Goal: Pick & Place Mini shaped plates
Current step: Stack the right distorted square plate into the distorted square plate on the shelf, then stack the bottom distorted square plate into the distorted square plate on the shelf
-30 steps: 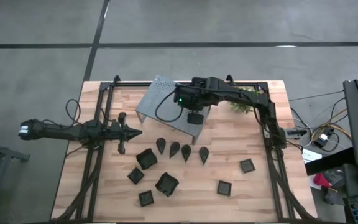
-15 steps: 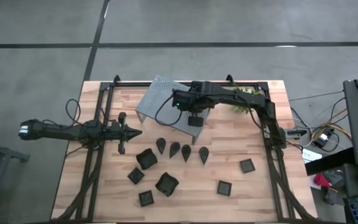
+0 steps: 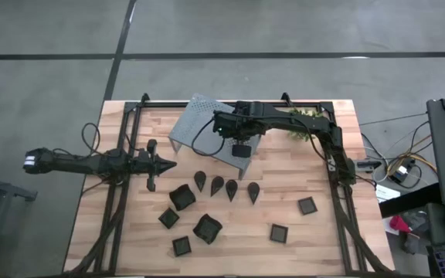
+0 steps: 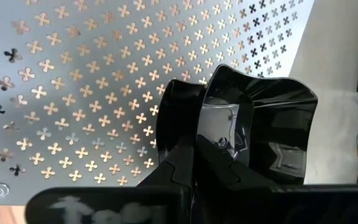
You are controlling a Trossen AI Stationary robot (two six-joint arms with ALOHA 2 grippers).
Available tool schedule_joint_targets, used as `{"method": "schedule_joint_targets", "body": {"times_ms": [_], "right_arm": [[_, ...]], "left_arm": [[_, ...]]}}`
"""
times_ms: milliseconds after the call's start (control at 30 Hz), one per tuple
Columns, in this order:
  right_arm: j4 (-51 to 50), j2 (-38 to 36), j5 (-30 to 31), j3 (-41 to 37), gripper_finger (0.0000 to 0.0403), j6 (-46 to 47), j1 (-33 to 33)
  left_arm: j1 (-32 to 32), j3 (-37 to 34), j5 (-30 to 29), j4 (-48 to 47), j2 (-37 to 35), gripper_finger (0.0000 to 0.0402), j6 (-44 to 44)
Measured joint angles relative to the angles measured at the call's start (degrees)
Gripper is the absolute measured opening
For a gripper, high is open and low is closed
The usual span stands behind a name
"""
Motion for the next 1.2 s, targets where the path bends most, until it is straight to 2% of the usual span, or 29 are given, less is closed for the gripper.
{"method": "schedule_joint_targets", "body": {"times_ms": [167,467,600,1000,1200], "right_arm": [[-0.3,0.0,-0.1,-0.4,0.0023,0.3,0.0],[-0.1,-0.1,0.1,-0.4,0.0097,1.8,0.6],[0.4,-0.1,-0.2,-0.3,0.0117,3.5,2.3],[6.0,-0.1,-0.4,-0.2,0.0113,3.5,11.8],[6.1,-0.1,-0.4,-0.2,0.0106,7.0,15.6]], "left_arm": [[0.0,0.0,0.0,0.0,0.0,0.0000,0.0],[0.0,0.0,0.0,0.0,0.0,0.0000,0.0],[0.0,0.0,0.0,0.0,0.0,0.0000,0.0],[0.0,0.0,0.0,0.0,0.0,0.0000,0.0],[0.0,0.0,0.0,0.0,0.0,0.0000,0.0]]}}
